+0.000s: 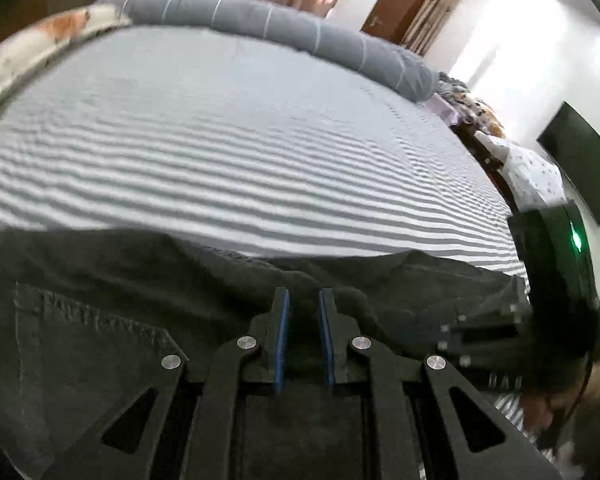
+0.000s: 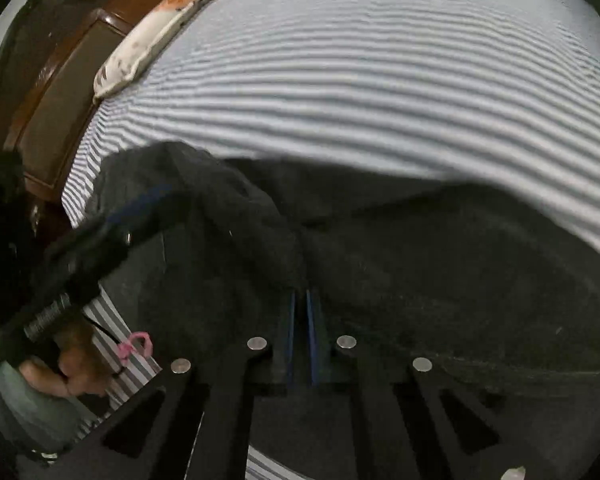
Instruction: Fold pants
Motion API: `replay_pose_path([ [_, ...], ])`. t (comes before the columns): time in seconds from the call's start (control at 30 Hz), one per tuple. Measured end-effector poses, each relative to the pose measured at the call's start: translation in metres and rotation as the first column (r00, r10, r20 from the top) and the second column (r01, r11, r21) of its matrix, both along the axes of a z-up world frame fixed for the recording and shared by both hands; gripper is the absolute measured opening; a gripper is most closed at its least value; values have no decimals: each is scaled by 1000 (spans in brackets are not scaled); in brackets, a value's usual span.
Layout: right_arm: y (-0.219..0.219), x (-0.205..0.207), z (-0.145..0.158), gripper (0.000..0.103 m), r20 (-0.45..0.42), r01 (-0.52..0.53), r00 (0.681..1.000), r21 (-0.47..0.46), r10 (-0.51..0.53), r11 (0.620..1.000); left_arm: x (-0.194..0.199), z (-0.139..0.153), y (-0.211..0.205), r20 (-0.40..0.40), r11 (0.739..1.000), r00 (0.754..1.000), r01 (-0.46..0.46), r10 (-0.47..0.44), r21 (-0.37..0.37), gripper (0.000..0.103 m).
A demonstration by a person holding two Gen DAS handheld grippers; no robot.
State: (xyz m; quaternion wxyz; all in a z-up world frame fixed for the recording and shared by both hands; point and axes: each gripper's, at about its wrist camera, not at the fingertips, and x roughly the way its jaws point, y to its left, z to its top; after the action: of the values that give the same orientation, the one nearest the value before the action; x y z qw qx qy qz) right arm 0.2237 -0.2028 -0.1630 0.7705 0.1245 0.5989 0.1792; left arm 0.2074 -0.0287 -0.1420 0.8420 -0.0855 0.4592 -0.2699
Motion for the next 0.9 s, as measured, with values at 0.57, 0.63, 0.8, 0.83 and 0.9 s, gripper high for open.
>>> replay_pose_path([
  [0.57,1,3,15,27,-4,31,1000,65,-31,997,14,-37,-12,-122,986,992,34,-14,160,16],
  [0.63,-8,12,20,32,4,82,997,123,-83,989,13,-36,-9,-131,988,991,37,-17,149,16],
  [0.8,-15,39,-1,32,-120,181,981,274,-153,944,11,-36,-4,-143,990,989,45,-26,135,16],
  [0.83,-12,42,-7,32,-144,187,978,284,-151,940,12,-36,-1,-143,990,989,47,-28,134,16],
  [0.9,-5,48,-17,32,-176,200,973,316,-150,927,10,-35,2,-140,989,990,51,-32,136,16],
])
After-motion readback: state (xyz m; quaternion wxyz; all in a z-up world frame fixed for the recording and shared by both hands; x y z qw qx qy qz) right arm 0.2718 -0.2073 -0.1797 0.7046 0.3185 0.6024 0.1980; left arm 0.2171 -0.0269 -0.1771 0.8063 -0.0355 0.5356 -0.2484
